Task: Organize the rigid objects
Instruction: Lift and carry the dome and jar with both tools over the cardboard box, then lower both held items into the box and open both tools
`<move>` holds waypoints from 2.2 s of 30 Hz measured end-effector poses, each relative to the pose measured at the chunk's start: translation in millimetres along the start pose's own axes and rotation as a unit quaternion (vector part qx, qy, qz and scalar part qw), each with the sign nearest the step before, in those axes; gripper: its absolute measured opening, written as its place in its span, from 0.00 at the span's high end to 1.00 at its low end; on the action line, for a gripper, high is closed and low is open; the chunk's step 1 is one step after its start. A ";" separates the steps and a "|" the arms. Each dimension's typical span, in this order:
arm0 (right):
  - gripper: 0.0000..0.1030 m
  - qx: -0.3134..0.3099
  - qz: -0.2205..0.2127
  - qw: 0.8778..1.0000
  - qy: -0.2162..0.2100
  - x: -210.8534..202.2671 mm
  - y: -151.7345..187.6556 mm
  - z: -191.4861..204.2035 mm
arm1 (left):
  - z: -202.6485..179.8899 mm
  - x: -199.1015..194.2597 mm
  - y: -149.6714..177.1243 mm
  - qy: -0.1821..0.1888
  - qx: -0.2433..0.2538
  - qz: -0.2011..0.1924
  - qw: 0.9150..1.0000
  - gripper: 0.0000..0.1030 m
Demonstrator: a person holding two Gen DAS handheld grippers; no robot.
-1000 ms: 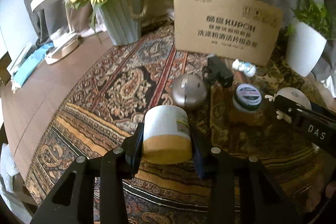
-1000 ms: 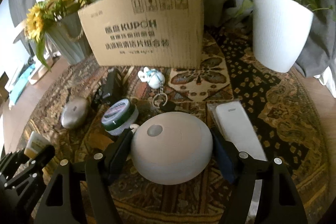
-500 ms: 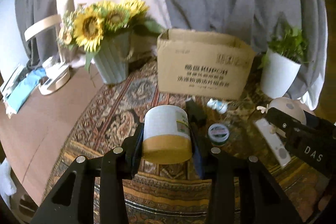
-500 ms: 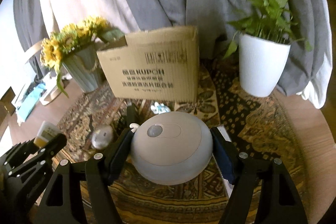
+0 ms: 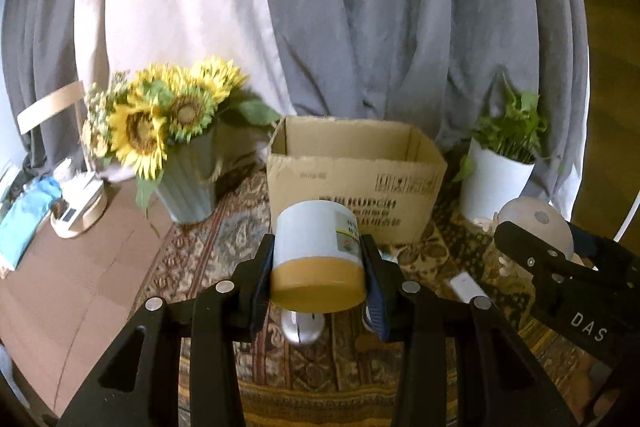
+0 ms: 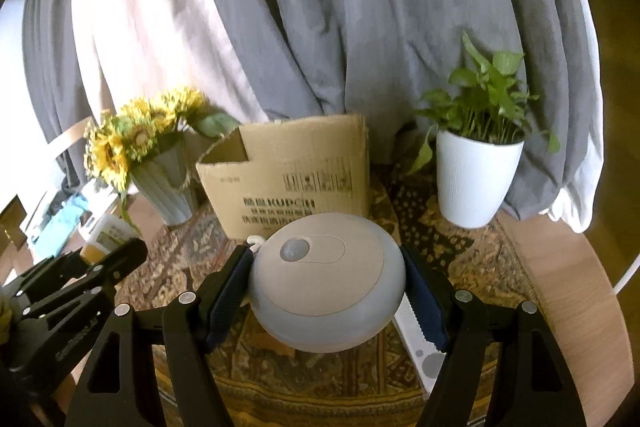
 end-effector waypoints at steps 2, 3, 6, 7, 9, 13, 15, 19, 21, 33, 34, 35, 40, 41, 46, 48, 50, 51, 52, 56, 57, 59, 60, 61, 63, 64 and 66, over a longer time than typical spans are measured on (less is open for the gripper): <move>0.28 0.000 -0.009 1.000 0.002 -3.3 -8.2 2.4 | 1.7 -0.1 -7.1 0.001 0.004 -0.007 1.000 0.61; 0.28 0.000 -0.013 1.000 0.004 -4.6 -11.9 3.7 | 2.8 -0.3 -12.2 0.003 0.007 -0.012 1.000 0.61; 0.28 -0.002 -0.027 1.000 0.006 -7.1 -24.8 8.6 | 5.2 -0.3 -24.3 0.003 0.014 -0.023 1.000 0.61; 0.28 -0.003 -0.031 1.000 0.007 -7.7 -29.0 10.0 | 6.2 0.1 -29.1 0.003 0.016 -0.028 0.999 0.61; 0.28 -0.006 -0.039 0.999 0.010 -8.5 -36.9 13.3 | 7.7 2.2 -38.4 0.006 0.020 -0.034 0.999 0.61; 0.28 -0.009 -0.053 0.998 0.013 -7.4 -54.6 17.4 | 8.7 6.3 -55.3 0.013 0.024 -0.045 0.999 0.61; 0.28 -0.013 -0.052 0.999 0.011 -4.9 -61.2 18.1 | 8.8 10.7 -64.6 0.016 0.026 -0.049 0.998 0.61; 0.28 -0.014 -0.058 0.998 0.010 4.9 -78.9 18.3 | 8.6 20.8 -80.7 0.020 0.030 -0.055 0.998 0.61; 0.28 -0.016 -0.061 0.998 0.010 11.0 -86.6 18.3 | 7.2 28.4 -89.2 0.021 0.032 -0.058 0.998 0.61; 0.28 -0.011 -0.044 0.999 -0.008 58.7 -124.7 13.1 | 2.5 71.8 -128.1 0.034 0.038 -0.052 0.997 0.61; 0.28 -0.007 -0.035 0.999 -0.018 65.4 -127.9 12.2 | 2.1 74.5 -132.4 0.037 0.039 -0.053 0.997 0.61; 0.28 -0.002 -0.029 0.999 -0.028 70.8 -130.6 11.4 | 2.0 76.3 -135.5 0.038 0.040 -0.053 0.997 0.61; 0.28 -0.003 -0.010 0.999 -0.034 93.8 -143.4 7.8 | 2.2 92.5 -152.4 0.031 0.056 -0.050 0.997 0.61; 0.28 -0.006 -0.007 0.999 -0.035 98.0 -146.2 8.4 | 2.7 96.6 -155.9 0.030 0.058 -0.046 0.997 0.61; 0.28 -0.019 0.008 0.999 -0.032 117.5 -157.3 9.9 | 6.3 123.9 -166.3 0.022 0.068 -0.018 0.997 0.61; 0.28 -0.028 0.020 0.999 -0.030 126.8 -160.1 11.5 | 8.9 134.1 -168.8 0.015 0.073 -0.010 0.997 0.61; 0.28 -0.035 0.034 0.998 -0.025 136.4 -161.5 11.1 | 10.4 145.2 -169.2 0.007 0.081 0.004 0.997 0.61; 0.28 -0.038 0.041 0.998 -0.022 141.8 -161.4 10.3 | 10.1 152.9 -168.7 0.008 0.087 0.015 0.996 0.61; 0.28 -0.042 0.050 0.998 -0.021 147.3 -161.8 10.5 | 10.1 158.7 -167.8 0.007 0.091 0.025 0.995 0.61; 0.28 -0.051 0.088 0.995 -0.020 169.9 -159.6 7.4 | 6.1 186.4 -160.0 0.019 0.100 0.080 0.992 0.61; 0.28 -0.054 0.099 0.993 -0.020 176.2 -158.6 7.0 | 5.6 192.6 -157.2 0.022 0.102 0.095 0.990 0.61; 0.28 -0.059 0.116 0.991 -0.020 184.2 -156.1 5.9 | 3.4 203.4 -152.6 0.030 0.102 0.120 0.987 0.61; 0.28 -0.061 0.125 0.990 -0.022 189.3 -154.5 5.9 | 2.6 211.2 -148.4 0.033 0.103 0.140 0.984 0.61; 0.28 -0.063 0.136 0.989 -0.022 194.2 -152.8 6.1 | 1.8 215.9 -145.3 0.035 0.104 0.152 0.982 0.61; 0.27 -0.062 0.152 0.986 -0.022 201.8 -148.9 5.7 | 0.2 225.1 -136.9 0.044 0.105 0.176 0.978 0.61; 0.27 -0.063 0.163 0.984 -0.024 206.5 -145.6 5.8 | -0.2 227.5 -135.7 0.047 0.104 0.179 0.977 0.59; 0.27 -0.062 0.180 0.981 -0.026 211.9 -140.3 5.3 | 1.2 229.1 -134.4 0.042 0.104 0.179 0.977 0.45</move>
Point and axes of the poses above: each gripper's, at about its wrist camera, not at the fingertips, and x roughly the way its jaws point, z to its left, y to its underside, the point moved 9 cm from there along x, roughly the way its jaws point, and after that the axes turned 7 degrees about z, right-handed, at the moved point
